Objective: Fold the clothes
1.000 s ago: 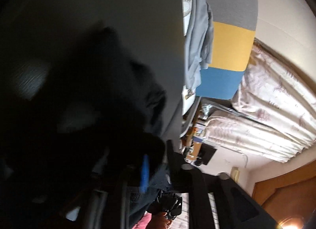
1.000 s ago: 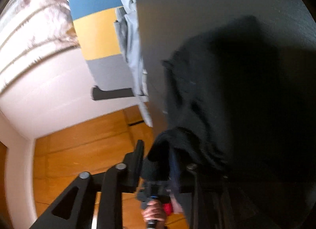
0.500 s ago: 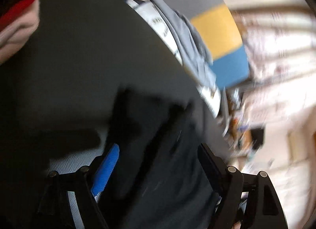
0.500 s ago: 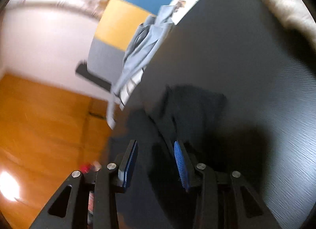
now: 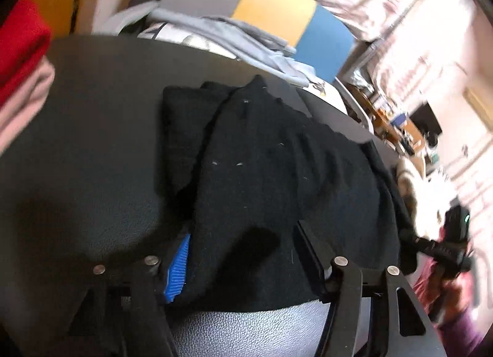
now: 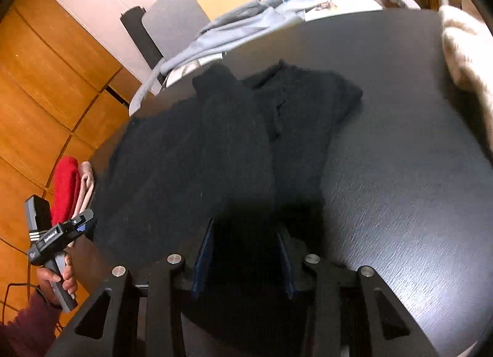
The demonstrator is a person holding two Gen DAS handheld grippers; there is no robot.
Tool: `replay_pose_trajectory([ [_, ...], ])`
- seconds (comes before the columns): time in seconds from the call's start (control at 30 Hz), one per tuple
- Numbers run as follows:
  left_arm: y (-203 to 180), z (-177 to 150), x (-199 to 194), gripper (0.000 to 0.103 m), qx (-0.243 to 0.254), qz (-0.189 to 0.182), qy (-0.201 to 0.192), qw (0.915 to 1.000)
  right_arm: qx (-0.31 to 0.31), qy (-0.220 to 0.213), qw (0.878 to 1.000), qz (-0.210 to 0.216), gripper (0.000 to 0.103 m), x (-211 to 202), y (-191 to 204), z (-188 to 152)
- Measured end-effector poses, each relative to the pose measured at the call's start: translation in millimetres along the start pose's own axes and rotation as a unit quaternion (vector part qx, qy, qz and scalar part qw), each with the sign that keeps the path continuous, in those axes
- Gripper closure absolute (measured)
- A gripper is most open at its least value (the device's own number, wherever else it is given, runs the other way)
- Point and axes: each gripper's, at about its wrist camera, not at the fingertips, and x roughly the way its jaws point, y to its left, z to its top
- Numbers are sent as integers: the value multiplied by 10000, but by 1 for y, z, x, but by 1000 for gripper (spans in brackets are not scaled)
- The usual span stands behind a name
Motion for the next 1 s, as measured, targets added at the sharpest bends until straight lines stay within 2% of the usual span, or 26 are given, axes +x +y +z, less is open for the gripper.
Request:
replay_pose_trajectory([
  [0.07,1,-3,0,44,124,4,-5,9999,-35,-13,10000,30,65,-3,5,-4],
  [0.1,2,-4,1,53,149,-3,27,9999,-65,-24,10000,-5,65,-4,7,-7],
  [0.13,4,-4,4,71,150,11,86,9999,-96,-47,9999,-28,65,-3,8,-9],
  [0.17,5,-4,5,84,149,26,148,9998,-138,-92,9999,-25,68,-3,10,-10],
  [0.2,6,-4,6,97,119,21,208,9997,-182,-114,9998,-11,82,-2,11,-12],
  [0.23,7,-2,5,97,50,-33,230,9997,-217,-97,9997,4,86,-1,12,-13],
  [0.27,7,0,-1,97,-18,-114,180,9998,-226,-88,9997,-11,96,3,15,-12],
  [0.4,13,7,-41,97,-208,-580,-263,9978,-105,-399,9991,91,97,-17,20,4],
  [0.47,21,2,-60,97,-277,-760,-337,9962,44,-616,9980,166,100,-31,15,12],
  [0.57,24,-18,-65,97,-225,-720,-136,9971,356,-616,9969,323,101,-36,-3,17],
  [0.67,30,-51,-53,97,-162,-476,247,9984,384,-295,9988,73,100,-17,-17,8],
  [0.73,37,-70,-48,96,-306,-418,413,9978,175,-114,9997,-150,97,-5,-16,1],
  [0.77,40,-74,-53,96,-463,-488,320,9972,14,-140,9995,-284,96,-5,-12,0],
  [0.8,43,-76,-57,95,-612,-529,259,9964,-115,-173,9989,-429,83,-7,-7,0],
  [0.83,44,-75,-63,95,-694,-490,183,9962,-177,-245,9977,-599,78,-12,-2,3],
  [0.9,44,-68,-79,95,-701,-297,-152,9970,-284,-631,9934,-914,77,-31,10,12],
  [1.0,29,-46,-79,93,-389,-49,-424,9983,-953,-1061,9865,-810,75,-46,43,29],
])
